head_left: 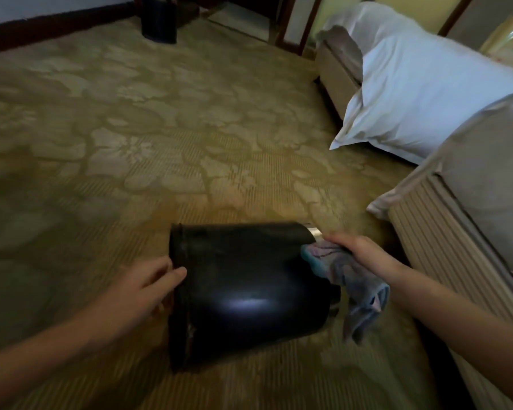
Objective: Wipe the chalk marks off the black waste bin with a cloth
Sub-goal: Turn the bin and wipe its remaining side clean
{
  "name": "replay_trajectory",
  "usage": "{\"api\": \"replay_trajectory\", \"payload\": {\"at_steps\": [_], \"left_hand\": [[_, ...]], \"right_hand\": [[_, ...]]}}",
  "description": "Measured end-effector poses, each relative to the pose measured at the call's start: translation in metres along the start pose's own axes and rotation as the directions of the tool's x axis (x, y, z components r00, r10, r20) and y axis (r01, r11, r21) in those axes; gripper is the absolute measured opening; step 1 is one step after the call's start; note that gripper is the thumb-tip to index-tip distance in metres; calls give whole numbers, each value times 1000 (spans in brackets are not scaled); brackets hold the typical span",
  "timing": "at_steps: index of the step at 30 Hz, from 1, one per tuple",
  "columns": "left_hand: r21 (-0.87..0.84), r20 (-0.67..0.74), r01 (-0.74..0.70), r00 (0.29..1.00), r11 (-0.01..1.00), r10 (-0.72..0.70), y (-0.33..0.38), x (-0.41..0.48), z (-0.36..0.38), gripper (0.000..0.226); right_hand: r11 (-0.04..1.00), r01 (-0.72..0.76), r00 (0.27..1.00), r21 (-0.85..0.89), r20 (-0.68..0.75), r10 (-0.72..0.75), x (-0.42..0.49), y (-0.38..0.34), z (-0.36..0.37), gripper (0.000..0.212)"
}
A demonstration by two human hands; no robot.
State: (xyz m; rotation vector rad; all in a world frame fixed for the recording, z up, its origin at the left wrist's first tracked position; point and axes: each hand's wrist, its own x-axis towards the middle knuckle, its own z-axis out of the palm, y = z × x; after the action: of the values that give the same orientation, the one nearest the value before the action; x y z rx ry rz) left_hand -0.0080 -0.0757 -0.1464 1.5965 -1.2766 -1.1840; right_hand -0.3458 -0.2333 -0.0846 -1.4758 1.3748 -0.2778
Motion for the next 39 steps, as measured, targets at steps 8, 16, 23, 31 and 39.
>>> {"api": "replay_trajectory", "payload": {"at_steps": [8, 16, 23, 31, 39], "left_hand": [[542, -220, -231, 889, 808, 402, 10, 2, -13, 50], [511, -69, -439, 836, 739, 545, -6, 18, 14, 55], [421, -130, -488, 802, 765, 583, -21, 13, 18, 50], [253, -224, -431, 845, 866, 486, -26, 2, 34, 62], [285, -238, -431, 833, 856, 499, -34, -26, 55, 70]], "right_hand": [[866, 251, 885, -432, -261, -386, 3, -39, 13, 28], [350, 462, 642, -815, 36, -765, -34, -57, 169, 36], [115, 314, 641, -943, 121, -758, -15, -37, 107, 30], [383, 178, 741, -906, -132, -658, 14, -53, 113, 28], [205, 390, 683, -898, 133, -718, -2, -75, 181, 14]]}}
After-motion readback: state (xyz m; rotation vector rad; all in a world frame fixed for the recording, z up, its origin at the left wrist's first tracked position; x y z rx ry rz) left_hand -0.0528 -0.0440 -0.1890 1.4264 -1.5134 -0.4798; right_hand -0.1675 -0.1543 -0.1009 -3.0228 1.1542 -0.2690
